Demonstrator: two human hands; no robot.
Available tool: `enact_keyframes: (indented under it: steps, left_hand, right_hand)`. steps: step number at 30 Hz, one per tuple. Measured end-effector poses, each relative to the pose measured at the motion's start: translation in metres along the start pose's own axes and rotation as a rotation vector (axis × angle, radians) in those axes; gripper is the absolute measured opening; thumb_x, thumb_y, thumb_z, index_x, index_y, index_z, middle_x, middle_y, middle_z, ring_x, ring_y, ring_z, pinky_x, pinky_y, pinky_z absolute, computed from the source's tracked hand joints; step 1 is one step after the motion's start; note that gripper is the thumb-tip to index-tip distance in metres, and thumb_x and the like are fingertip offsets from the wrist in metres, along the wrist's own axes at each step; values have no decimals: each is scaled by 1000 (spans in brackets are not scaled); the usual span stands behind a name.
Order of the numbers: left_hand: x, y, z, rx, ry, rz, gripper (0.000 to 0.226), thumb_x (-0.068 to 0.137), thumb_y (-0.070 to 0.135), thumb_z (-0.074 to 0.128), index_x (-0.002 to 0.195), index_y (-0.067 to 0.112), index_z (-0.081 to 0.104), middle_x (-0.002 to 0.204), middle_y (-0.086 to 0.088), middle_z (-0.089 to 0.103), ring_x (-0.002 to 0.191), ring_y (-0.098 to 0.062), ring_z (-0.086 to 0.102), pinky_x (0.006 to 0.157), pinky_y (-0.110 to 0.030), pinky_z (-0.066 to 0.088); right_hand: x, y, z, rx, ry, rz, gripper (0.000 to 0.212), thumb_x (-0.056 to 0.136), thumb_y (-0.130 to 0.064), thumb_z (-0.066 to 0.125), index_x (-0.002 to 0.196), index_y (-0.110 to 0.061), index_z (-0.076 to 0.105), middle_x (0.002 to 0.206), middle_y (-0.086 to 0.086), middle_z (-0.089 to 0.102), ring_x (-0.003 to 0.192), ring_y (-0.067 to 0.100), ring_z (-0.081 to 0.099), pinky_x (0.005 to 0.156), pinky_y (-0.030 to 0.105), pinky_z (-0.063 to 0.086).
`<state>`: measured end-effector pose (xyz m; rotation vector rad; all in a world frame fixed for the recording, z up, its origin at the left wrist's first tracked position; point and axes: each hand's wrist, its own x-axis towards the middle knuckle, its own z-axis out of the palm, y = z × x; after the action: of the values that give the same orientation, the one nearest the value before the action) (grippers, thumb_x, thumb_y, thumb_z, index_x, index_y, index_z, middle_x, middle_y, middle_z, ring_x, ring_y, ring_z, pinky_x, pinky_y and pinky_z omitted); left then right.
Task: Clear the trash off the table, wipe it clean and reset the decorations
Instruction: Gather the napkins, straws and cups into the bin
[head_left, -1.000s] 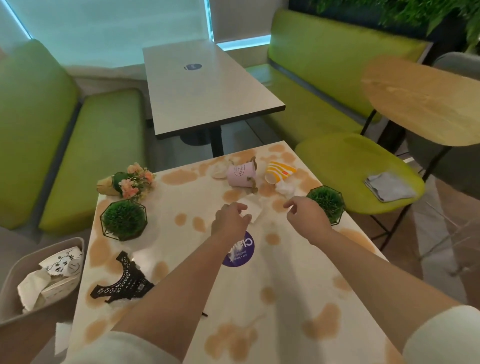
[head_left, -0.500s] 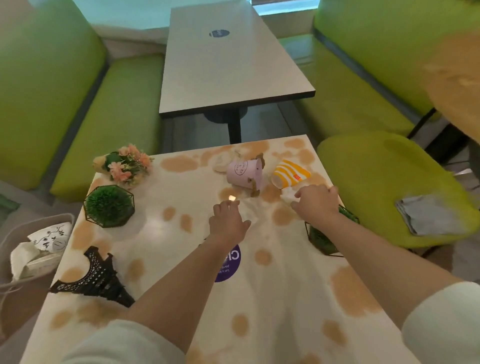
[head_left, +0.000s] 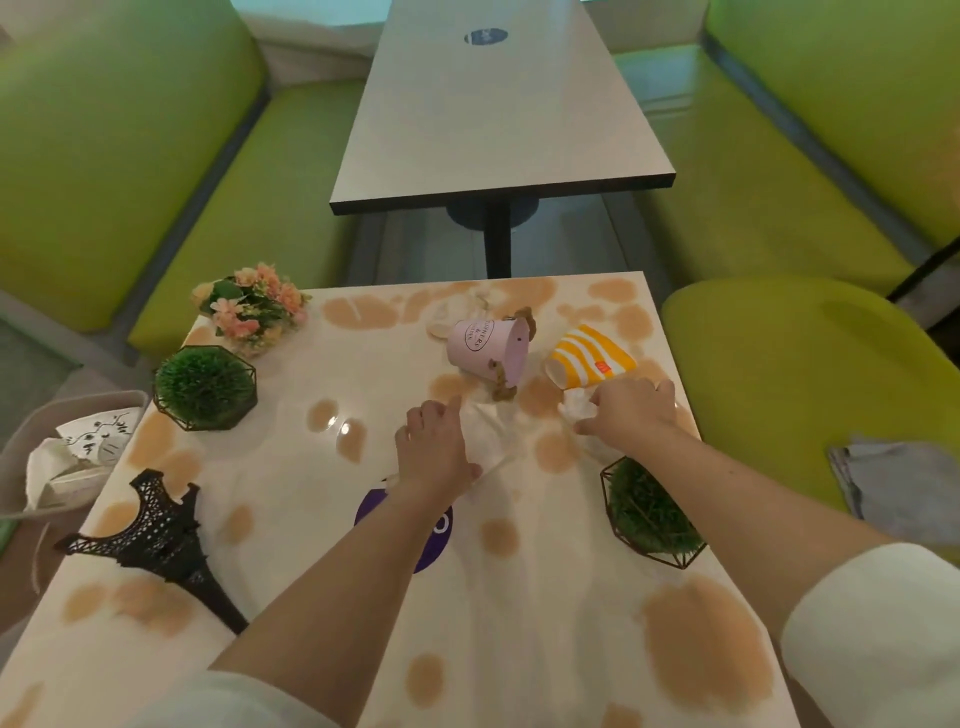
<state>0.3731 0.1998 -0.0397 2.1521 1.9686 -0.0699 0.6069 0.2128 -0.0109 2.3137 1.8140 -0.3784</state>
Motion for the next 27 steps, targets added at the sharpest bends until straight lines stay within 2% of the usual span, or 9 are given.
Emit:
enact_keyframes:
  steps: [3,5,8,11,14,17,20,24,27]
  left_hand:
    - [-1,2,-2,-60,6,-29,96,72,39,80,149,26,24,134,-5,32,124,-26,35,103,-37,31]
    - [-4,2,-4,-126,-19,-58,94,72,36,81,147,28,26,132,-5,32,119,-26,42,100,-38,34]
    - [-11,1,-6,-305,-62,-88,81,81,23,76,145,29,27,130,-8,31,101,-28,55,90,-39,48]
    - [-18,1,-10,-445,-35,-112,60,92,12,61,141,29,32,125,-8,35,83,-26,57,79,-37,51]
    - [-27,-5,-21,-583,8,-169,50,96,11,54,138,31,36,124,-6,42,86,-24,56,85,-41,50]
    - [-35,-18,-38,-724,69,-213,48,95,13,58,136,29,40,127,-4,44,92,-19,54,82,-34,46]
    - [-46,-38,-53,-795,136,-247,44,94,19,61,132,29,42,126,-2,50,96,-19,60,78,-31,45]
    - [-67,-65,-69,-830,160,-301,37,94,26,59,127,33,43,111,2,58,79,-24,69,75,-41,58]
    - [-95,-115,-86,-895,174,-338,34,96,22,57,127,28,43,102,3,56,67,-22,70,64,-37,60]
  right_hand:
    - [0,0,3,64,37,3,27,88,-46,60,99,-23,69,98,1,63,104,25,54,96,38,31]
    - [-3,1,3,147,52,7,25,88,-40,59,99,-18,67,92,2,61,96,25,56,85,36,38]
    - [-13,-1,-6,405,75,33,26,87,-37,61,99,-15,54,87,2,57,83,25,57,69,33,45]
    - [-25,-10,-19,701,119,65,25,87,-33,63,98,-15,49,81,-1,53,74,23,54,60,32,41]
    - [-41,-26,-28,949,154,45,16,88,-20,61,101,-17,51,88,5,57,70,23,53,59,32,41]
    - [-63,-46,-34,1205,99,16,17,92,-13,56,105,-23,56,88,7,62,60,24,56,51,32,47]
    - [-86,-71,-33,1246,65,7,25,95,-8,47,112,-22,59,88,7,63,55,22,57,46,30,50]
    - [-109,-106,-26,1234,2,1,28,95,-8,41,112,-14,62,85,7,61,59,19,53,49,28,45]
    - [-142,-157,-26,1265,-53,-18,22,96,-13,40,102,-7,60,82,9,54,61,19,47,52,30,39]
